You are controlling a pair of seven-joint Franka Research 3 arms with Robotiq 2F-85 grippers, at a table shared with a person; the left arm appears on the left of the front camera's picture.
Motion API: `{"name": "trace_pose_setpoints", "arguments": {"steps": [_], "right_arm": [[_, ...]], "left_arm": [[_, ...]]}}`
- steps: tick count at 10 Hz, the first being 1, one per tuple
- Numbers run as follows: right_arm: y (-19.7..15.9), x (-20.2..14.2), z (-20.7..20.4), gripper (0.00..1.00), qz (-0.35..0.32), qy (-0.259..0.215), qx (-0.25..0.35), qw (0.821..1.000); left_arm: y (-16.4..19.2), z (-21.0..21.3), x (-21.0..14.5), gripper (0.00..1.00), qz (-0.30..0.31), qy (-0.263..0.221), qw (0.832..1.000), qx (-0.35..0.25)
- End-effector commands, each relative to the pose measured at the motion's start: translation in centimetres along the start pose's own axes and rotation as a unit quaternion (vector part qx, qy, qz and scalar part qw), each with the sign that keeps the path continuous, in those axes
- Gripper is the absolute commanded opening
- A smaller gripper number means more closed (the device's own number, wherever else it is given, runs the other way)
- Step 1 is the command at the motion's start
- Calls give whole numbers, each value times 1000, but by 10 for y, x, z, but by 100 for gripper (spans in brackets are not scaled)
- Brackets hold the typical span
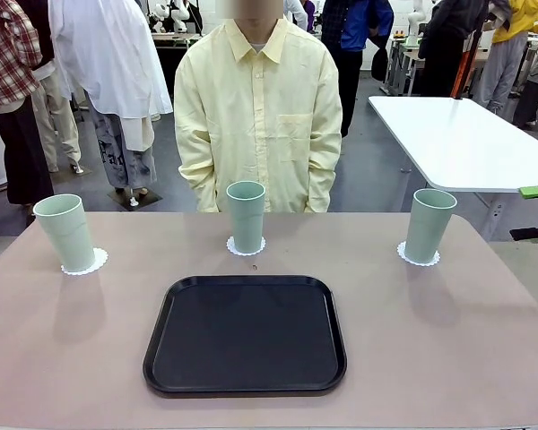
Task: Place coasters on the table and set cups on them.
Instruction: Take one Reusable plastic cup from the Flat Tray and place it on a coaster set by the human.
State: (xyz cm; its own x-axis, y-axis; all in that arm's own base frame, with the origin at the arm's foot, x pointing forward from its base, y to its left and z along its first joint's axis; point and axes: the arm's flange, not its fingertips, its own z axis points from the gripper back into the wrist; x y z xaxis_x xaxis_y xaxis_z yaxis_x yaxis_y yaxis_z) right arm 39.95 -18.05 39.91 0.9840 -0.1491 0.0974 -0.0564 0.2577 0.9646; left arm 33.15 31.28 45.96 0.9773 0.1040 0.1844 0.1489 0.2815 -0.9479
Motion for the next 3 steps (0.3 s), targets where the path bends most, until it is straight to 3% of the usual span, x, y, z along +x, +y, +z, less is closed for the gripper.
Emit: {"name": "trace_pose_setpoints", "arguments": {"steps": [1, 3], "right_arm": [[3, 0, -1, 100, -5, 0, -1, 1000], [3, 0, -1, 100, -5, 0, -1, 1000]], "left_arm": [[-2, 2, -2, 100, -1, -1, 1000, -1], [-2, 2, -2, 100, -1, -1, 1000, -1]]}}
